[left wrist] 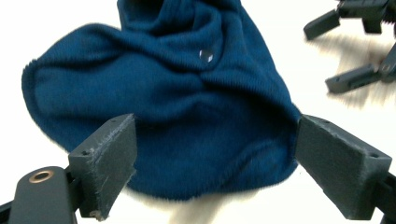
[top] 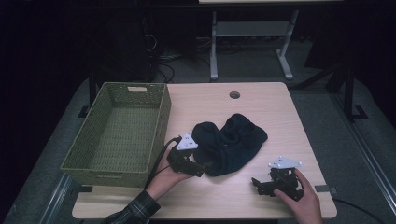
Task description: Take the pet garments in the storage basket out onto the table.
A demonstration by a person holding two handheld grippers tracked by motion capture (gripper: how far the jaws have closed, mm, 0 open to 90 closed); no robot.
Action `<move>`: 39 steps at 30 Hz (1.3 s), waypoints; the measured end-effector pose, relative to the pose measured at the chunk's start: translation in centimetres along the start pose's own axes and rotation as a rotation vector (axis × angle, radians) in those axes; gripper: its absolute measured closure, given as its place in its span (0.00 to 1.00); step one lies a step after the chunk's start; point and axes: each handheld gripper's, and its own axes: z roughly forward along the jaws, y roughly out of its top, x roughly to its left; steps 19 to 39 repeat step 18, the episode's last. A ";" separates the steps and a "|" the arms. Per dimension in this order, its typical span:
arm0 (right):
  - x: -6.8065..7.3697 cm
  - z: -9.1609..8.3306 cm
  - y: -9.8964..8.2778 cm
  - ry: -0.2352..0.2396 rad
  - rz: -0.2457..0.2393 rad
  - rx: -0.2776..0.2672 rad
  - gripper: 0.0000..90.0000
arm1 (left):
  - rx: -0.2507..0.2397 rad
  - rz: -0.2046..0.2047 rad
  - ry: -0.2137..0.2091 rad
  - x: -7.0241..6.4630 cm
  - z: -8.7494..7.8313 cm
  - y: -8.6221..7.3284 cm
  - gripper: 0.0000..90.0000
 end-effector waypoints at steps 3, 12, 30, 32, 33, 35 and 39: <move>0.0 0.0 0.0 0.000 0.000 0.000 0.00 | 0.026 -0.010 0.004 -0.3 0.2 -1.1 0.14; 0.0 0.0 0.0 0.000 0.000 0.000 0.00 | 0.133 0.013 0.048 -0.8 0.9 -3.5 0.14; 0.0 0.0 0.0 0.000 0.000 0.000 0.00 | 0.167 0.032 0.060 -0.9 1.2 -4.2 0.14; 0.0 0.0 0.0 0.000 0.000 0.000 0.00 | 0.167 0.032 0.060 -0.9 1.2 -4.2 0.14; 0.0 0.0 0.0 0.000 0.000 0.000 0.00 | 0.167 0.032 0.060 -0.9 1.2 -4.2 0.14; 0.0 0.0 0.0 0.000 0.000 0.000 0.00 | 0.167 0.032 0.060 -0.9 1.2 -4.2 0.14; 0.0 0.0 0.0 0.000 0.000 0.000 0.00 | 0.167 0.032 0.060 -0.9 1.2 -4.2 0.14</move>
